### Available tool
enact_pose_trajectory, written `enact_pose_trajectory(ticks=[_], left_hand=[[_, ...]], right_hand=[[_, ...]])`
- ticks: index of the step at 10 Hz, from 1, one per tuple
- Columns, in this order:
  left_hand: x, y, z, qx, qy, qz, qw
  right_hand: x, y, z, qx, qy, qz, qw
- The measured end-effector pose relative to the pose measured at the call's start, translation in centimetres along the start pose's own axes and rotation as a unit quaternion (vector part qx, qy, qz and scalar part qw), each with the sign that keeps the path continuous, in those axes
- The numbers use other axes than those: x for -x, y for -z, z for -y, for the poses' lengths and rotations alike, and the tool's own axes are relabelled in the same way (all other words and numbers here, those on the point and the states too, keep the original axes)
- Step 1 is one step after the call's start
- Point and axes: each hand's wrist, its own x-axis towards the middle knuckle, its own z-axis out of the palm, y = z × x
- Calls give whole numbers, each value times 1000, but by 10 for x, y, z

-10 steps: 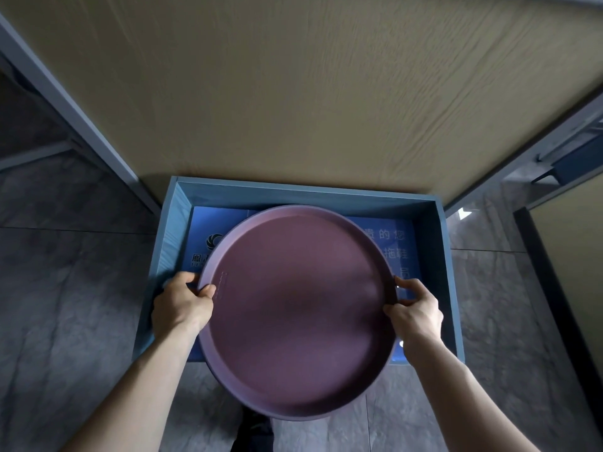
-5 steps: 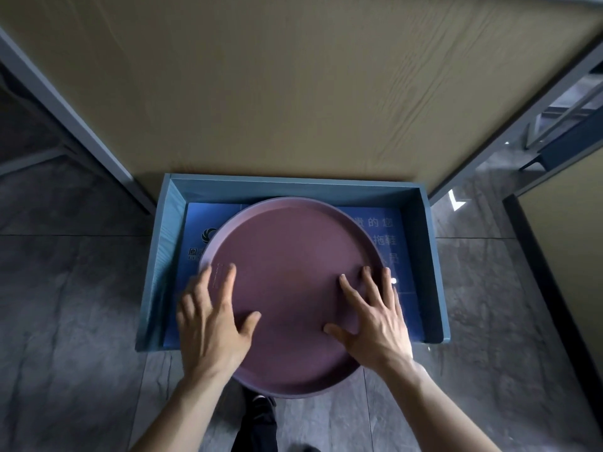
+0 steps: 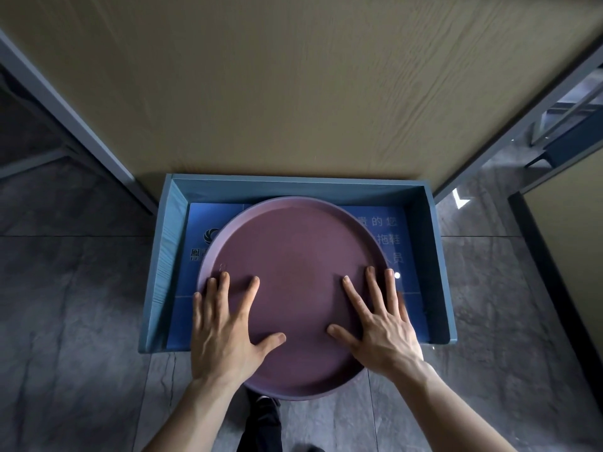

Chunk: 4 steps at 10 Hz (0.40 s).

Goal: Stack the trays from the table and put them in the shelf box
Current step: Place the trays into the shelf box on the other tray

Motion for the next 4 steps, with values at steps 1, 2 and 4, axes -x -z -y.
enact_pose_trajectory(ticks=[1, 2, 4], left_hand=[[-1, 1, -1, -10, 2, 6, 1000], [-1, 5, -3, -22, 2, 19, 1000], [-5, 27, -8, -46, 15, 69, 996]], right_hand=[[-1, 1, 0, 1, -2, 12, 1000], [0, 6, 2, 8, -9, 38, 999], [-2, 43, 16, -14, -34, 87, 996]])
